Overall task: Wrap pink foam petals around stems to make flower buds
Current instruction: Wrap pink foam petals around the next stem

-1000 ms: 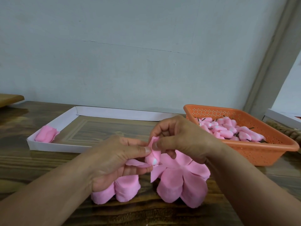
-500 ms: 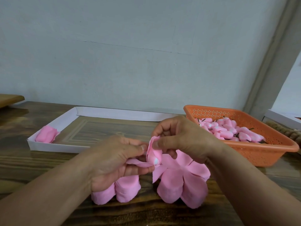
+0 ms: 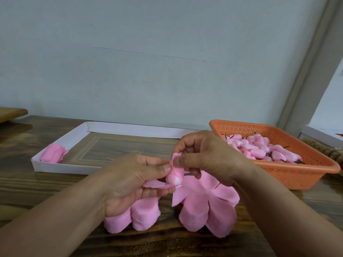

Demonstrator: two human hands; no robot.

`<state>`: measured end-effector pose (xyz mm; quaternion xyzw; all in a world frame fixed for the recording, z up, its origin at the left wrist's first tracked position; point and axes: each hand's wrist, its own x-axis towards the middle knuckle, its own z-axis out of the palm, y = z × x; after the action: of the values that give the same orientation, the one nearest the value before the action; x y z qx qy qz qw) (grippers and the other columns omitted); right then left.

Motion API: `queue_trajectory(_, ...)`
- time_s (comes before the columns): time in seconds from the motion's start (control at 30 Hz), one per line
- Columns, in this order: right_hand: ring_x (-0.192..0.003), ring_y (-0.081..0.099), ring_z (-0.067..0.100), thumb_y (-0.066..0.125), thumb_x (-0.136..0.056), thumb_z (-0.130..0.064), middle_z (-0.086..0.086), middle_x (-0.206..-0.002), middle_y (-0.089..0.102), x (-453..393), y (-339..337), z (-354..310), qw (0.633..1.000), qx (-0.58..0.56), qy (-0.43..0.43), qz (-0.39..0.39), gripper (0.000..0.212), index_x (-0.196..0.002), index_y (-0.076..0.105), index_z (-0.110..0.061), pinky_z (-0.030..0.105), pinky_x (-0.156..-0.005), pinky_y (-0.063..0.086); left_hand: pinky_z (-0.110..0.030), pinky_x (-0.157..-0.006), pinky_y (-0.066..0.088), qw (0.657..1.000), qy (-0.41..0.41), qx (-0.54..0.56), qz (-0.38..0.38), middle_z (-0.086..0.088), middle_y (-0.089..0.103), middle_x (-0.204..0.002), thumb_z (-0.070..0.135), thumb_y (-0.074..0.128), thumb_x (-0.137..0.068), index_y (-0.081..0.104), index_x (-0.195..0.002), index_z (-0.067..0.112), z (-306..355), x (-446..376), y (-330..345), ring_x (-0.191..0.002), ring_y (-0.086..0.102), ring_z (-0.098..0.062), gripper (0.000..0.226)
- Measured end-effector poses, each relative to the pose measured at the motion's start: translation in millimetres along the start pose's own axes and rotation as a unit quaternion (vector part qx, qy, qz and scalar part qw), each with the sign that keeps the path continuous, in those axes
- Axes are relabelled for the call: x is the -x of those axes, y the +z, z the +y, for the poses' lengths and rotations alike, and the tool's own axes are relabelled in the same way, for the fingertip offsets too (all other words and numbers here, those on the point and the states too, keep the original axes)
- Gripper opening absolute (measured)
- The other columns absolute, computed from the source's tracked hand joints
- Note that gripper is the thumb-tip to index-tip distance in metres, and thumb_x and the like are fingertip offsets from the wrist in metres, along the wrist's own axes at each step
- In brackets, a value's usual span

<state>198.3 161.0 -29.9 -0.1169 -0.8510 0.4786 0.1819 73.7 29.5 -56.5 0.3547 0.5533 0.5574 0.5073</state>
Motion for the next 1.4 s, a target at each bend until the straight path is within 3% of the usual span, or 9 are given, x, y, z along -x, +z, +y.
queue_trajectory(0.1,-0.04,0.043,0.011,0.069,-0.079,-0.002,0.014,-0.057,0.057,0.6,0.9,0.6,1.0,0.017,0.0,-0.001,0.011,-0.07,0.065,-0.008,0.021,-0.044,0.038,-0.024,-0.072,0.058,1.0,0.005,-0.001,0.002,-0.012,0.074,-0.096,0.021,0.078,-0.049,0.075,-0.088,-0.002,-2.3,-0.8,0.0,-0.083,0.071,-0.015,0.045)
queue_trajectory(0.4,-0.039,0.046,0.008,0.067,-0.081,-0.005,-0.003,-0.048,0.058,2.4,3.8,-2.9,0.999,0.03,0.028,0.001,0.005,-0.076,0.066,-0.005,0.02,-0.044,0.041,-0.023,-0.065,0.058,0.999,0.0,-0.01,0.053,-0.015,0.074,-0.093,0.005,0.076,-0.066,0.078,-0.085,0.005,-9.0,-8.4,0.8,-0.078,0.071,-0.018,0.019)
queue_trajectory(0.6,-0.034,0.044,0.007,0.066,-0.08,0.0,-0.002,-0.043,0.056,1.9,5.8,-2.6,0.998,0.041,0.027,0.032,0.011,-0.071,0.065,-0.005,0.017,-0.041,0.039,-0.025,-0.065,0.058,0.998,0.008,-0.019,0.065,-0.017,0.074,-0.093,0.014,0.074,-0.071,0.077,-0.089,0.005,-10.1,-10.1,0.7,-0.076,0.071,-0.019,0.021)
queue_trajectory(0.77,-0.034,0.043,0.009,0.065,-0.08,0.004,-0.001,-0.042,0.054,0.7,-1.2,-1.7,0.998,0.029,0.035,0.05,0.019,-0.064,0.062,-0.007,0.018,-0.039,0.038,-0.031,-0.064,0.061,0.992,-0.008,0.098,0.079,-0.029,0.07,-0.092,0.01,0.047,-0.096,0.063,-0.107,-0.003,-5.4,-12.1,-2.7,-0.075,0.072,-0.031,0.023)
queue_trajectory(0.87,-0.034,0.043,0.009,0.065,-0.08,0.004,-0.001,-0.042,0.054,1.0,-4.5,-1.8,0.997,0.021,0.038,0.059,0.019,-0.065,0.062,-0.007,0.017,-0.036,0.035,-0.028,-0.057,0.059,0.987,-0.006,0.149,0.052,-0.031,0.069,-0.092,-0.008,0.034,-0.089,0.06,-0.106,-0.008,-5.7,-11.6,-3.6,-0.075,0.072,-0.034,0.031)
queue_trajectory(1.0,-0.035,0.043,0.01,0.064,-0.079,0.004,0.005,-0.048,0.056,0.5,-6.9,-1.1,0.996,0.019,0.039,0.073,0.018,-0.065,0.064,-0.007,0.018,-0.037,0.036,-0.027,-0.065,0.06,0.991,0.009,0.132,-0.005,-0.026,0.071,-0.096,-0.014,0.049,-0.08,0.067,-0.098,-0.012,-7.4,-11.6,-1.7,-0.08,0.073,-0.028,0.026)
queue_trajectory(1.07,-0.035,0.044,0.012,0.064,-0.079,0.004,0.007,-0.048,0.056,0.4,-8.8,-0.5,0.996,0.015,0.038,0.081,0.019,-0.064,0.064,-0.008,0.02,-0.037,0.036,-0.03,-0.065,0.06,0.987,0.007,0.162,-0.006,-0.028,0.069,-0.1,-0.017,0.037,-0.082,0.062,-0.104,-0.014,-7.8,-12.6,-2.9,-0.084,0.072,-0.033,0.034)
queue_trajectory(1.23,-0.036,0.044,0.011,0.064,-0.079,0.005,0.0,-0.043,0.055,1.8,-8.3,-2.0,0.997,0.054,0.027,0.056,0.019,-0.064,0.063,-0.008,0.02,-0.038,0.038,-0.03,-0.056,0.059,0.987,-0.003,0.163,0.007,-0.032,0.069,-0.096,-0.016,0.026,-0.081,0.056,-0.114,-0.008,-9.0,-13.0,-5.0,-0.083,0.071,-0.041,0.045)
queue_trajectory(1.4,-0.036,0.044,0.007,0.064,-0.078,0.002,0.0,-0.047,0.054,1.4,0.6,-5.6,0.99,0.139,0.022,0.023,0.015,-0.067,0.064,-0.008,0.019,-0.042,0.039,-0.032,-0.067,0.06,0.996,0.004,0.09,-0.005,-0.027,0.07,-0.096,-0.003,0.034,-0.091,0.047,-0.126,0.006,-8.8,-13.3,-5.5,-0.087,0.071,-0.038,0.039)
